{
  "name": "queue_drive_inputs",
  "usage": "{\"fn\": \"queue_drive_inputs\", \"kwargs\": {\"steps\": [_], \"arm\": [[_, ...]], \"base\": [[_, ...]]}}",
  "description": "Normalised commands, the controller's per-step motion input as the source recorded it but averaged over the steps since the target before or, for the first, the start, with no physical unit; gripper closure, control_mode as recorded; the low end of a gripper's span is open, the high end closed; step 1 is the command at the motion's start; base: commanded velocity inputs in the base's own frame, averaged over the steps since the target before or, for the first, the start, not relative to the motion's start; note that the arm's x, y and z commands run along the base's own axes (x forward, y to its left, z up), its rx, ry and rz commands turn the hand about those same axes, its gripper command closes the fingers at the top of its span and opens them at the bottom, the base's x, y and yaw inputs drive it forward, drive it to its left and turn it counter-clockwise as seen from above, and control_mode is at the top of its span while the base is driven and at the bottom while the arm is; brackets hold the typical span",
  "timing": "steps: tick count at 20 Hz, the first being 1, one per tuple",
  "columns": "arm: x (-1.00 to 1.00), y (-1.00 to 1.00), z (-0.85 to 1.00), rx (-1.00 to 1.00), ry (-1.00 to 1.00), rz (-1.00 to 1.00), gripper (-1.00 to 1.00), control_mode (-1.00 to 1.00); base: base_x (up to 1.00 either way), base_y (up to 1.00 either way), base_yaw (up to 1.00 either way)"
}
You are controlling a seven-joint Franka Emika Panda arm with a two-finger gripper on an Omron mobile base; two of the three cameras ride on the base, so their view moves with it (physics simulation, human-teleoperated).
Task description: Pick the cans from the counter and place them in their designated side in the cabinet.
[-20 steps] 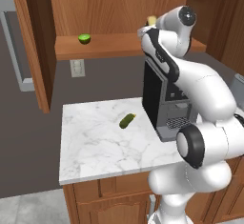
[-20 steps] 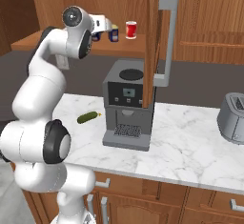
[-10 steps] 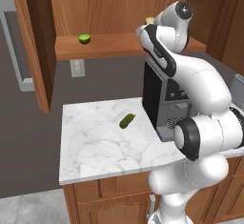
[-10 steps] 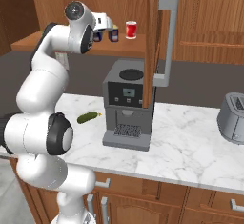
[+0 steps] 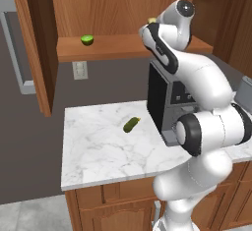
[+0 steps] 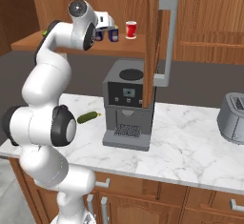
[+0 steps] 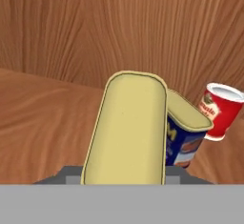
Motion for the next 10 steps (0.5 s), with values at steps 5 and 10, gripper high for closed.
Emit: {"fn": "queue_drive_inputs", "kwargs": {"steps": [5,10], "arm": [[0.24,0.00,-0.04,0.00,0.01,0.00,1.00,-1.00],[0.22,0.00,-0.05,0.00,0.03,0.00,1.00,-1.00]], "base": [[0.00,0.00,0.00],[0.00,0.00,0.00]]}}
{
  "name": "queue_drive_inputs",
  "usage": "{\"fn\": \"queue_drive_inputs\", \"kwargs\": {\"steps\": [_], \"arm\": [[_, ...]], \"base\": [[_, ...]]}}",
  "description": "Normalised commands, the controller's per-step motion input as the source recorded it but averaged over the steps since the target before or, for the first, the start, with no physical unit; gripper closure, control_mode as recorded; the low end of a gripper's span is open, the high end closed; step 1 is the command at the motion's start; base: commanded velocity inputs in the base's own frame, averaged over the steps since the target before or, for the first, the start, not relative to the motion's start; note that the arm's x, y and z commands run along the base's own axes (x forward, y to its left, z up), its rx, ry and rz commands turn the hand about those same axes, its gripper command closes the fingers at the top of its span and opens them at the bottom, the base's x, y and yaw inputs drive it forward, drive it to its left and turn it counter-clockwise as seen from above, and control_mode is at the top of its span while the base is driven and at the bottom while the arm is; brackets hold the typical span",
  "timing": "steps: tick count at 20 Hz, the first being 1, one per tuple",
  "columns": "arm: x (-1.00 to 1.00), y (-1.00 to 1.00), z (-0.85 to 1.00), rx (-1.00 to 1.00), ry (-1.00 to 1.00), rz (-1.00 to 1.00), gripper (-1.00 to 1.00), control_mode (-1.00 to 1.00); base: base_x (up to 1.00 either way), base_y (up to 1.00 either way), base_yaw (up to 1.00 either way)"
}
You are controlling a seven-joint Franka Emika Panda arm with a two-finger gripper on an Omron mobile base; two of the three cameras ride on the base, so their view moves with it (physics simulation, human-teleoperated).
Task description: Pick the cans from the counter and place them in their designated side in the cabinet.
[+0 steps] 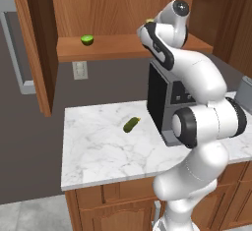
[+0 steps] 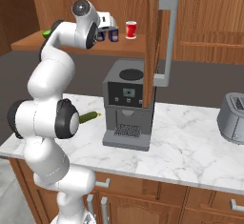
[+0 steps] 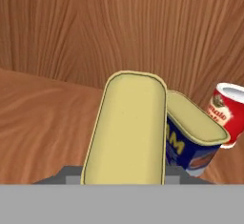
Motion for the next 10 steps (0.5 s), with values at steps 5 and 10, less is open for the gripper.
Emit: {"fn": "queue_drive_inputs", "kwargs": {"steps": [5,10], "arm": [[0.17,0.00,-0.06,0.00,0.05,0.00,1.00,-1.00],[0.18,0.00,-0.09,0.00,0.06,0.00,1.00,-1.00]], "base": [[0.00,0.00,0.00],[0.00,0.00,0.00]]}}
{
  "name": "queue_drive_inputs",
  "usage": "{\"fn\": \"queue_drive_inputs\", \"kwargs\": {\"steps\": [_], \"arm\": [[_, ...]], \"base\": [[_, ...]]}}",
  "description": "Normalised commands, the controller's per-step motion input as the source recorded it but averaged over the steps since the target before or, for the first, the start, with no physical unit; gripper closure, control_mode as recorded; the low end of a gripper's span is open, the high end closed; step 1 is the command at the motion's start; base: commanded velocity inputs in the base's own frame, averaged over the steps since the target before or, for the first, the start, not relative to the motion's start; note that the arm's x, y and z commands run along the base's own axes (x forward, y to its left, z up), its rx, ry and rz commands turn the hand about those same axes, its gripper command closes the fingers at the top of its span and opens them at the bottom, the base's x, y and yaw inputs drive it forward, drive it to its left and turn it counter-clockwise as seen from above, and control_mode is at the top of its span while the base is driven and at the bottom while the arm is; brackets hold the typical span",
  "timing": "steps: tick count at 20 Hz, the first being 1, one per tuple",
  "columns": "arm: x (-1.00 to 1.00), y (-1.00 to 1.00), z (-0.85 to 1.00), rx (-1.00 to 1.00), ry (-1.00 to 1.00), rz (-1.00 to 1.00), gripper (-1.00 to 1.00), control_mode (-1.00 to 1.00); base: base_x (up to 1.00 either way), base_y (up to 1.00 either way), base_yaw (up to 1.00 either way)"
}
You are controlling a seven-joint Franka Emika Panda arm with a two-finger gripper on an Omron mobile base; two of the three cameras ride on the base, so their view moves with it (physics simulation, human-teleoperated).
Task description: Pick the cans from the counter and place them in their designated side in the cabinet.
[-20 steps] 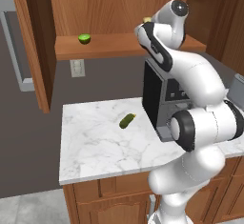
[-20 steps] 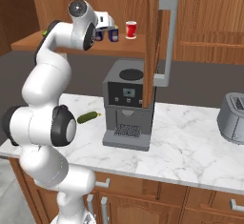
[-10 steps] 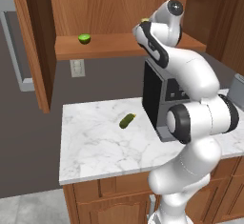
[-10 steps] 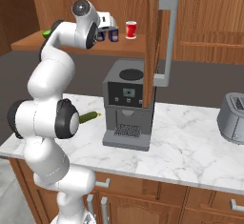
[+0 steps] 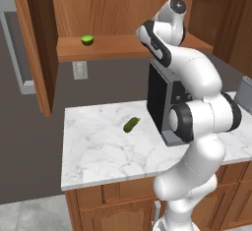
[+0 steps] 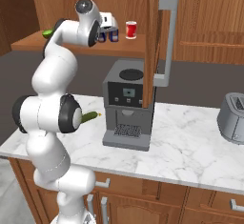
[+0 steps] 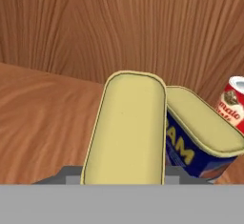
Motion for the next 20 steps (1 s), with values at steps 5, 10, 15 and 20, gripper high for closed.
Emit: {"fn": "queue_drive_inputs", "kwargs": {"steps": [5,10,15,20], "arm": [[0.22,-0.04,-0.10,-0.01,0.03,0.00,1.00,-1.00],[0.21,-0.04,-0.12,-0.01,0.01,0.00,1.00,-1.00],[0.18,-0.01,-0.15,-0.01,0.01,0.00,1.00,-1.00],[0.13,0.00,-0.13,-0.02,0.00,0.00,-1.00,-1.00]], "base": [[0.00,0.00,0.00],[0.00,0.00,0.00],[0.00,0.00,0.00],[0.00,0.00,0.00]]}}
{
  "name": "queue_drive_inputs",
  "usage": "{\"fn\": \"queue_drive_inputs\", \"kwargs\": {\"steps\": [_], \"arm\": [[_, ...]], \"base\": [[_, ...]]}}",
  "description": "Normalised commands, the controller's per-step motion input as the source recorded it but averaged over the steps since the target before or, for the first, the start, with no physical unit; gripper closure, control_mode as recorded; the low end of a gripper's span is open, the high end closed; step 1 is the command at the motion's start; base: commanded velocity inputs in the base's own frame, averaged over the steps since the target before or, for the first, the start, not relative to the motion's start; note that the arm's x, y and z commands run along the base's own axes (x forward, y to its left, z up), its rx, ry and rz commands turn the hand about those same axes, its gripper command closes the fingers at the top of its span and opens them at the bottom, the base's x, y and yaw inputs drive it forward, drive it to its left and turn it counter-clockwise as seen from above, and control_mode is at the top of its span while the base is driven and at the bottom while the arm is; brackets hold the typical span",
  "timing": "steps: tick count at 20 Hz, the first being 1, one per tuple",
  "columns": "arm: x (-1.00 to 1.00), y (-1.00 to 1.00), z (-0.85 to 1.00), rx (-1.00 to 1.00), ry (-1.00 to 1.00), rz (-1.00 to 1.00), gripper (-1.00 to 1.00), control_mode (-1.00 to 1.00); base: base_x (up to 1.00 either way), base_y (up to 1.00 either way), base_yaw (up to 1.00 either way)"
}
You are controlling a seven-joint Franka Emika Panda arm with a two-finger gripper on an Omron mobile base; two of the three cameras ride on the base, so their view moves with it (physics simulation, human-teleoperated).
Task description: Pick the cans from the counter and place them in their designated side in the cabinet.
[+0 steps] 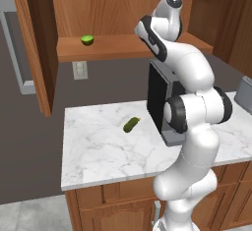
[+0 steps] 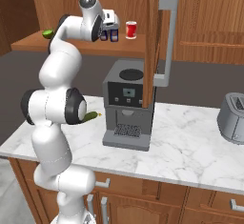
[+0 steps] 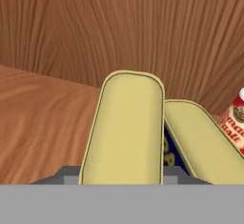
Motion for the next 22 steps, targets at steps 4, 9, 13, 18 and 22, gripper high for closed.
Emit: {"fn": "queue_drive_inputs", "kwargs": {"steps": [4,9,13,18,22], "arm": [[0.05,-0.03,-0.03,-0.02,0.00,0.00,-1.00,-1.00],[0.00,-0.10,0.00,-0.01,-0.01,0.00,-1.00,-1.00],[0.00,-0.10,0.00,-0.01,-0.03,0.00,-1.00,-1.00],[0.00,0.00,0.04,0.00,-0.03,0.00,-1.00,-1.00],[0.00,0.00,0.08,0.00,-0.03,0.01,-1.00,-1.00]], "base": [[0.00,0.00,0.00],[0.00,0.00,0.00],[0.00,0.00,0.00],[0.00,0.00,0.00],[0.00,0.00,0.00]]}}
